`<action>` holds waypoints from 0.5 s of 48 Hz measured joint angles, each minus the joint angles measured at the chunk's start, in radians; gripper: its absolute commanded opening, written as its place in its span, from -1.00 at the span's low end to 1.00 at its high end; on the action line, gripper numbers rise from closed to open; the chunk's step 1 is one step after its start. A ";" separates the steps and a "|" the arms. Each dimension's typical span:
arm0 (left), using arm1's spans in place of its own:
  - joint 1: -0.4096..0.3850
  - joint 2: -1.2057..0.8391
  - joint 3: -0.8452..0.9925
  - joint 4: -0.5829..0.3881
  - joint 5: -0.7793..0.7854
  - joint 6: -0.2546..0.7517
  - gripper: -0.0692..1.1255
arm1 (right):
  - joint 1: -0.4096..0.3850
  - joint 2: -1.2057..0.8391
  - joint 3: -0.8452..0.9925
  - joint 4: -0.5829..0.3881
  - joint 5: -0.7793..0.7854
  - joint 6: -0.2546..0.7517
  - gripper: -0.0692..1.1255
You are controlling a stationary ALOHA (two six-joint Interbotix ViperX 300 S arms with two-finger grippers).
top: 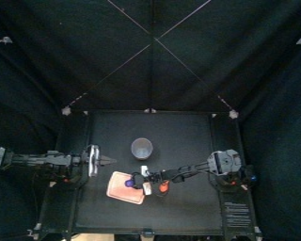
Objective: Pick the eggplant then place it on the pink plate
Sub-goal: Drop eggplant on the pink plate and return to neutral
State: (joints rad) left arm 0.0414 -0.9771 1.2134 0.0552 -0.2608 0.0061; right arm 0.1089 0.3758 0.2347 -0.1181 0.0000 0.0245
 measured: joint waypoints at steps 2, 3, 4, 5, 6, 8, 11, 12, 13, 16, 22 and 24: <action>0.000 -0.002 0.000 0.000 0.003 0.002 -0.92 | 0.002 0.014 -0.012 0.000 0.017 0.000 0.48; 0.000 -0.005 0.000 0.000 0.005 0.000 -0.92 | 0.002 0.017 -0.018 0.000 0.026 -0.003 0.54; 0.000 -0.005 0.000 0.002 0.005 0.000 -0.92 | 0.002 0.023 -0.023 0.002 0.034 -0.005 0.59; 0.000 -0.006 0.000 0.000 0.006 0.002 -0.92 | 0.003 0.028 -0.026 0.000 0.040 -0.005 0.64; 0.000 -0.008 0.000 0.000 0.006 0.002 -0.92 | 0.003 0.029 -0.031 0.002 0.048 0.002 0.71; 0.000 -0.009 0.000 0.000 0.008 0.002 -0.92 | 0.003 0.034 -0.038 0.002 0.057 0.000 0.79; 0.000 -0.011 0.002 0.002 0.008 0.000 -0.92 | 0.005 0.034 -0.044 0.000 0.063 0.000 0.85; 0.000 -0.011 0.002 0.000 0.009 0.002 -0.92 | 0.005 0.034 -0.048 0.000 0.064 0.000 0.86; 0.000 -0.011 0.002 0.002 0.008 0.000 -0.92 | 0.005 0.034 -0.049 0.000 0.064 -0.002 0.86; 0.000 -0.011 0.002 0.002 0.009 0.000 -0.92 | 0.005 0.031 -0.048 0.000 0.064 -0.002 0.85; 0.000 -0.011 0.002 0.002 0.009 0.000 -0.92 | -0.005 -0.034 -0.015 -0.012 0.066 -0.008 0.85; 0.000 -0.011 0.002 0.000 0.008 0.000 -0.92 | -0.011 -0.071 0.003 -0.017 0.064 -0.009 0.85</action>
State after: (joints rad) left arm 0.0414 -0.9879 1.2149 0.0552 -0.2531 0.0061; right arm 0.0982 0.3053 0.2378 -0.1350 0.0644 0.0153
